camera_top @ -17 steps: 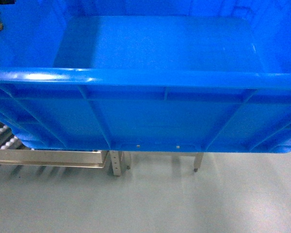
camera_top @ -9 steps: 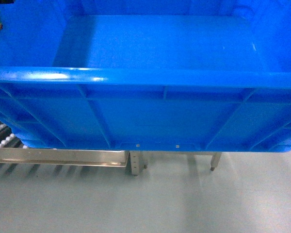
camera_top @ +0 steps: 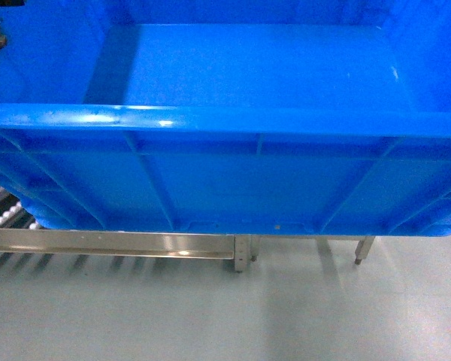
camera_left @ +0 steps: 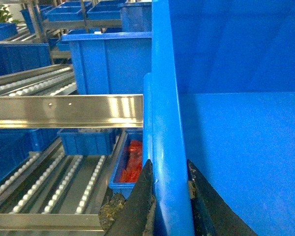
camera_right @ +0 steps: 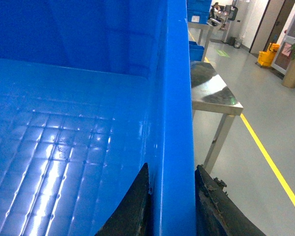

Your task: Place box next to blue box on left shelf

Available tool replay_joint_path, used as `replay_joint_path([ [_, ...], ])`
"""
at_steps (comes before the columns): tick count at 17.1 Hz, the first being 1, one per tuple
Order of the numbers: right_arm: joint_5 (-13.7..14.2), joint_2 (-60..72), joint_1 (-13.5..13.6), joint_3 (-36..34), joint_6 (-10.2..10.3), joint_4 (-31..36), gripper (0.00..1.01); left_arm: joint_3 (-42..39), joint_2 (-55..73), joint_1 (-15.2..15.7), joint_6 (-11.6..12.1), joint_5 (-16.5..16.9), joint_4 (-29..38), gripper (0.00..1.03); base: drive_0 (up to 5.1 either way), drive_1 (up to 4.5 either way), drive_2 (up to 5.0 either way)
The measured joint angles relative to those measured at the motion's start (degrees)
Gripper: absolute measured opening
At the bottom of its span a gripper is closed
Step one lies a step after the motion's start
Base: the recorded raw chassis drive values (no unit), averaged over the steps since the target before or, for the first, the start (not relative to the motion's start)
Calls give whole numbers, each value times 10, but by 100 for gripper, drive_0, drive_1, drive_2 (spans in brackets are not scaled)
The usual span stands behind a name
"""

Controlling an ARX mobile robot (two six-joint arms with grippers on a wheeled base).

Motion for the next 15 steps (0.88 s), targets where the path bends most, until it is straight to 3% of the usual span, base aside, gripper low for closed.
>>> replay_joint_path([
  [15,-2,-1,0,0,-2,0,19,0,0,0,-1,1,0,10,-497,244,244],
])
